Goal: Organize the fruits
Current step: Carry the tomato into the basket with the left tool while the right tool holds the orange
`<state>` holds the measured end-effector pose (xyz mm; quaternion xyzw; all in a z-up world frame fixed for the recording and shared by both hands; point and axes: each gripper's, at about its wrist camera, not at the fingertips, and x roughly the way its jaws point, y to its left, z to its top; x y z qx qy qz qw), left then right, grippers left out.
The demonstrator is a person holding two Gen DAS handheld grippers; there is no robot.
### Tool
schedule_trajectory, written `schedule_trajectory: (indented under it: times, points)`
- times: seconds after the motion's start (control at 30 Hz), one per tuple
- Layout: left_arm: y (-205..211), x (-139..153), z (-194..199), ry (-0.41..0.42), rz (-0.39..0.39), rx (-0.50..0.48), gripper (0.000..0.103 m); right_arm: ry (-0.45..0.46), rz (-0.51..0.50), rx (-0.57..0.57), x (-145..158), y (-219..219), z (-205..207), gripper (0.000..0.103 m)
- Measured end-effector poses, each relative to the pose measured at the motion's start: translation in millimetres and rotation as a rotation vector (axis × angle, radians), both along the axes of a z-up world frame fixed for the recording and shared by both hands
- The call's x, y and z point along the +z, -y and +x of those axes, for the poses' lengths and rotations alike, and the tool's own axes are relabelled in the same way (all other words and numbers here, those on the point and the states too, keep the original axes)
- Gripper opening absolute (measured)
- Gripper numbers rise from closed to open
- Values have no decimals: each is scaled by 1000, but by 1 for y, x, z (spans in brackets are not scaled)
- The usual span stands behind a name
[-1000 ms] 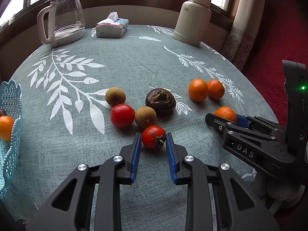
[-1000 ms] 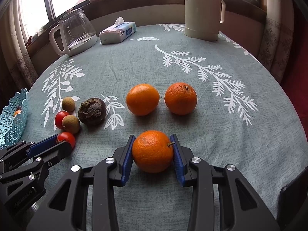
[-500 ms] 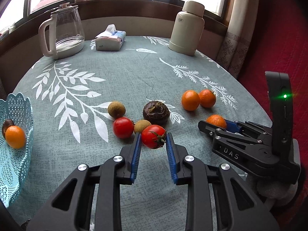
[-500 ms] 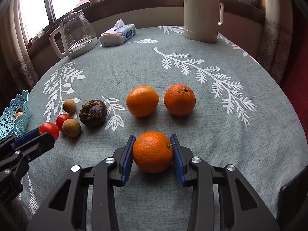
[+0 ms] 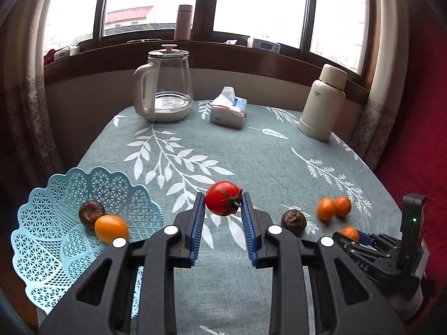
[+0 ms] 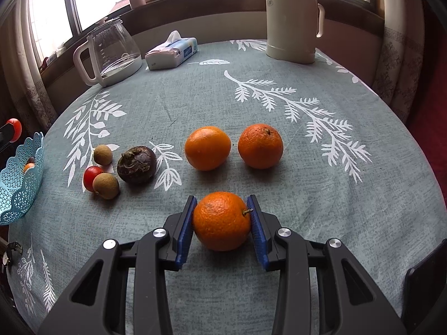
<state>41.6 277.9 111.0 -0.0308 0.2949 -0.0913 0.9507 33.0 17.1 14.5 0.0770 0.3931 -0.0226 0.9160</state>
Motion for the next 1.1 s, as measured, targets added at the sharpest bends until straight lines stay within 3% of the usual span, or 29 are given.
schedule_trajectory:
  times: [0.37, 0.7, 0.93, 1.0, 1.03, 1.07, 1.1]
  points:
    - [-56, 14, 2, 33, -35, 154, 27, -1, 4, 0, 0, 0, 0, 37]
    - [-76, 18, 2, 42, -46, 209, 27, 4, 8, -1, 1, 1, 0, 37]
    - [-82, 18, 1, 45, -51, 235, 27, -20, 126, -4, 2, 12, -1, 37]
    - [-86, 18, 2, 42, -63, 241, 29, -22, 144, 4, 2, 10, -2, 37]
    - [-87, 18, 2, 41, -67, 246, 37, -20, 138, 9, 3, 8, -2, 37]
    - [-89, 19, 1, 45, -72, 256, 51, -19, 134, 13, 3, 6, -3, 37]
    - [-91, 20, 0, 54, -76, 268, 57, -19, 137, 18, 3, 4, -3, 37]
